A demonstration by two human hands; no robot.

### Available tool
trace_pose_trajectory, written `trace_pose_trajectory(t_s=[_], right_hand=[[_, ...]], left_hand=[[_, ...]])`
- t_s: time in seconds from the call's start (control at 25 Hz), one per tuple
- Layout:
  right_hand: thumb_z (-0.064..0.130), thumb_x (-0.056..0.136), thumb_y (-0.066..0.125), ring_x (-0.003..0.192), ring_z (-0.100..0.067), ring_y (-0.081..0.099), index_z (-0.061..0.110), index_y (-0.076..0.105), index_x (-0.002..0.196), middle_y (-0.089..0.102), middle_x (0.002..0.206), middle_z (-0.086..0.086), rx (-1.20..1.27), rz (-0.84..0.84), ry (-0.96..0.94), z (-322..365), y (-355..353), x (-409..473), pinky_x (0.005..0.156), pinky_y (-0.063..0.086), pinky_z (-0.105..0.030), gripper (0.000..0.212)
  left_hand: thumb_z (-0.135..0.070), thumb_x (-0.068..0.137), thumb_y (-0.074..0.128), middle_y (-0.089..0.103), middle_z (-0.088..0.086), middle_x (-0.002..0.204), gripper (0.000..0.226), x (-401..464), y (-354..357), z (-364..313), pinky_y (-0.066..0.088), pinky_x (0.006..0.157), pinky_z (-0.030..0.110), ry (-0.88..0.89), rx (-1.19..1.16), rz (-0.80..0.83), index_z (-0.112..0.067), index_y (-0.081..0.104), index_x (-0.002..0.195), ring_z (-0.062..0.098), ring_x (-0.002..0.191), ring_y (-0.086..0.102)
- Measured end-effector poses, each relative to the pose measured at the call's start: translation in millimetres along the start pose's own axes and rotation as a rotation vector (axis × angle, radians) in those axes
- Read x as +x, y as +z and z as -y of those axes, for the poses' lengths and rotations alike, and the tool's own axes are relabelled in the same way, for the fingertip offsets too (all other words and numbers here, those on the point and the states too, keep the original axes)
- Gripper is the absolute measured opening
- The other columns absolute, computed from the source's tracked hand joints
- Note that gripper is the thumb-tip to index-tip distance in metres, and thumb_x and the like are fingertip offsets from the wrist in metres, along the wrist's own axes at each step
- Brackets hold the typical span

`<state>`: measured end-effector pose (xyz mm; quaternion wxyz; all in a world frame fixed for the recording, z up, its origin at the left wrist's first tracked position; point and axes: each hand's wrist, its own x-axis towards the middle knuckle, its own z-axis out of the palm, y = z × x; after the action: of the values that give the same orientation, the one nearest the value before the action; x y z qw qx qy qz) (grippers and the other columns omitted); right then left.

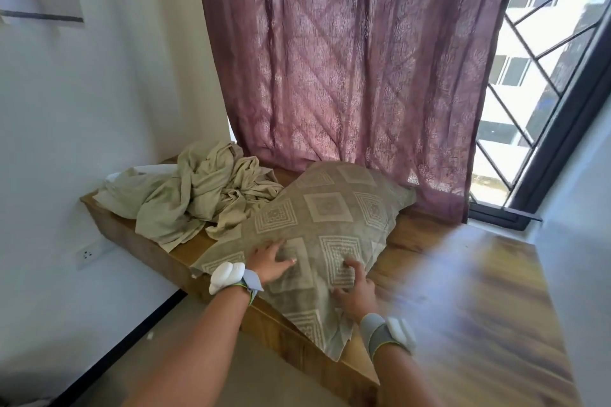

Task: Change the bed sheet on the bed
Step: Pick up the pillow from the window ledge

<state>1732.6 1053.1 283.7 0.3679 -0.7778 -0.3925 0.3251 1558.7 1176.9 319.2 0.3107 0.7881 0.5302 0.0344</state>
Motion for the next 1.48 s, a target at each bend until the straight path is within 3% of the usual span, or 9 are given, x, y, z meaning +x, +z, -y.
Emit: trace_pose_trajectory(t_s=[0.16,0.36,0.56,0.68,0.84,1.12,1.32,1.4,1.48], right_hand=[[0.003,0.077,0.065,0.08,-0.02,0.064,0.053,0.045,0.095,0.053,0.114,-0.013,0.155,-0.028,-0.026,-24,0,2,0.067,0.06,-0.033,0.057],[0.013,0.081,0.063,0.092,-0.033,0.061,0.041,0.03,0.102,0.053,0.114,-0.014,0.186,-0.167,0.131,-42,-28,-23,0.086,0.054,-0.05,0.048],[0.032,0.085,0.055,0.127,-0.038,0.033,0.026,0.037,0.119,0.034,0.134,-0.015,-0.075,-0.326,0.241,-30,-47,-1,0.105,0.03,-0.054,0.039],[0.05,0.089,0.051,0.135,-0.036,0.026,0.03,0.038,0.131,0.028,0.146,-0.011,-0.034,-0.305,0.133,-10,-35,18,0.107,0.024,-0.056,0.048],[0.053,0.088,0.052,0.134,-0.041,0.03,0.039,0.033,0.133,0.022,0.153,-0.005,-0.04,-0.225,0.169,-29,-27,21,0.108,0.028,-0.056,0.05],[0.057,0.085,0.046,0.121,-0.038,0.039,0.032,0.041,0.106,0.037,0.127,-0.007,-0.144,-0.177,0.36,-22,-64,11,0.103,0.026,-0.053,0.033],[0.071,0.072,0.061,0.129,-0.041,0.028,0.023,0.03,0.131,0.028,0.137,-0.016,-0.087,-0.242,0.28,-10,-78,41,0.105,0.028,-0.054,0.082],[0.072,0.065,0.067,0.131,-0.041,0.028,0.023,0.016,0.144,0.028,0.141,-0.019,-0.123,-0.256,0.322,-22,-71,49,0.106,0.028,-0.054,0.106],[0.075,0.061,0.067,0.132,-0.041,0.033,0.017,0.01,0.148,0.034,0.143,-0.022,-0.155,-0.235,0.367,-33,-67,55,0.108,0.031,-0.052,0.12]], left_hand=[[-0.073,0.082,0.039,0.023,-0.003,0.158,0.084,-7,17,10,0.021,0.115,0.051,-0.041,0.069,0.012,-0.041,0.001,0.15,0.028,0.143,0.025],[-0.072,0.083,0.04,0.049,-0.011,0.141,0.088,-53,33,-3,0.018,0.112,0.055,0.106,0.177,0.009,-0.035,-0.001,0.151,0.02,0.133,0.042],[-0.053,0.086,0.057,0.071,-0.009,0.096,0.052,-37,11,-6,0.049,0.092,0.038,0.132,-0.111,-0.081,-0.027,0.052,0.131,0.011,0.097,0.065],[-0.051,0.086,0.06,0.058,0.006,0.128,0.056,2,-13,6,0.044,0.101,0.04,-0.007,-0.222,-0.327,-0.02,0.051,0.132,0.025,0.12,0.053],[-0.076,0.068,0.058,0.028,0.005,0.155,0.106,12,6,15,0.031,0.113,0.042,-0.127,-0.345,-0.056,-0.026,0.015,0.15,0.028,0.138,0.034],[-0.09,0.063,0.038,0.038,0.011,0.15,0.115,12,-5,22,0.036,0.109,0.04,-0.258,-0.265,0.103,-0.012,0.032,0.147,0.032,0.133,0.042],[-0.084,0.057,0.06,0.048,0.009,0.142,0.112,21,-19,-1,0.04,0.099,0.031,-0.23,-0.289,-0.029,-0.007,0.044,0.138,0.031,0.126,0.049],[-0.083,0.029,0.074,0.041,0.007,0.148,0.143,28,-7,-4,0.037,0.109,0.037,-0.227,-0.424,-0.007,-0.008,0.032,0.145,0.028,0.131,0.045],[-0.067,0.042,0.084,0.03,0.01,0.154,0.144,32,4,-5,0.033,0.112,0.038,-0.24,-0.441,0.015,-0.005,0.012,0.15,0.029,0.137,0.037]])
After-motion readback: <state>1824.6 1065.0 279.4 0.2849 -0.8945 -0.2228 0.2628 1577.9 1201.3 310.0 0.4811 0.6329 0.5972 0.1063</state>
